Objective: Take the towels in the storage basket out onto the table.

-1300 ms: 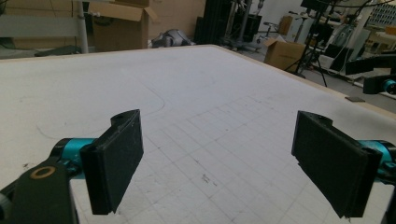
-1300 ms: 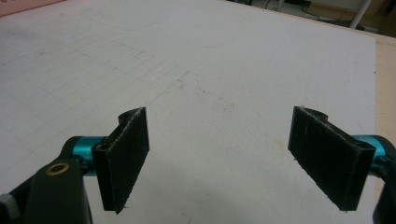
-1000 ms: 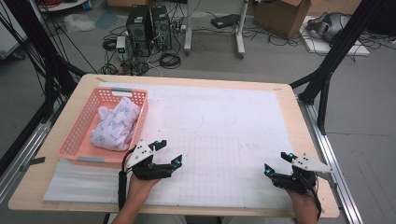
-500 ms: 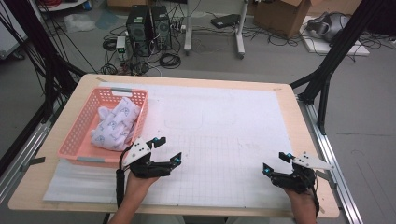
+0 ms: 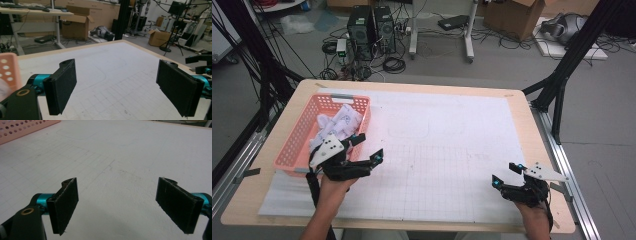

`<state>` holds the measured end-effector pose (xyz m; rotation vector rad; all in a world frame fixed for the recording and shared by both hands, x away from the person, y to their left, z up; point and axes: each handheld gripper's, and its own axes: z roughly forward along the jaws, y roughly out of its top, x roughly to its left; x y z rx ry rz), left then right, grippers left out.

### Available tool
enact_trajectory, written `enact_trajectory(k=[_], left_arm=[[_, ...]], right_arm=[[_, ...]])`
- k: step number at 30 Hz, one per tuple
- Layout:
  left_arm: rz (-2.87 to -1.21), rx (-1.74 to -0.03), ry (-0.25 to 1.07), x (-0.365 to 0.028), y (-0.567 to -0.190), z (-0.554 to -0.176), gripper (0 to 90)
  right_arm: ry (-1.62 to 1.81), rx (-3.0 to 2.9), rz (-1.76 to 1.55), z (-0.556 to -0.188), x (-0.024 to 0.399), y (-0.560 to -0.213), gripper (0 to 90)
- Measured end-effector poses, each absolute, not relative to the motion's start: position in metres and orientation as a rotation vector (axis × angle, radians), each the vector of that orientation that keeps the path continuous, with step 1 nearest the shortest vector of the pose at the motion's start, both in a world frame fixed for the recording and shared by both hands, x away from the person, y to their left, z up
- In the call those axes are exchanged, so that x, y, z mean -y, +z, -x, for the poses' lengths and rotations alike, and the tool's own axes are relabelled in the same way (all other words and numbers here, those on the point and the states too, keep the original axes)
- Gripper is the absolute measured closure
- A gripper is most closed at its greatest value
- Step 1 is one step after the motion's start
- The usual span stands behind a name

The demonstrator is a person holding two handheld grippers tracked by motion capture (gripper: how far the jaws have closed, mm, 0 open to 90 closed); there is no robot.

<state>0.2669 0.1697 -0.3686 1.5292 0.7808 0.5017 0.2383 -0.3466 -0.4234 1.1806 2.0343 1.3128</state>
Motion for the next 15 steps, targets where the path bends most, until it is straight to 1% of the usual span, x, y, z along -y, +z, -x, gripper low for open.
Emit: enact_trajectory(k=[7,11,15], left_arm=[[-1.510,-0.823,0.569,-0.206,-0.345,-0.278,16.4],[-1.529,-0.880,0.619,-0.232,-0.335,-0.289,16.2],[-1.566,-0.963,0.647,-0.254,-0.333,-0.302,16.0]], right_arm=[[1.304,-2.031,-1.187,-0.236,0.347,-0.423,16.4],[1.293,-2.035,-1.187,-0.234,0.348,-0.423,16.3],[1.289,-2.046,-1.183,-0.234,0.348,-0.423,16.4]])
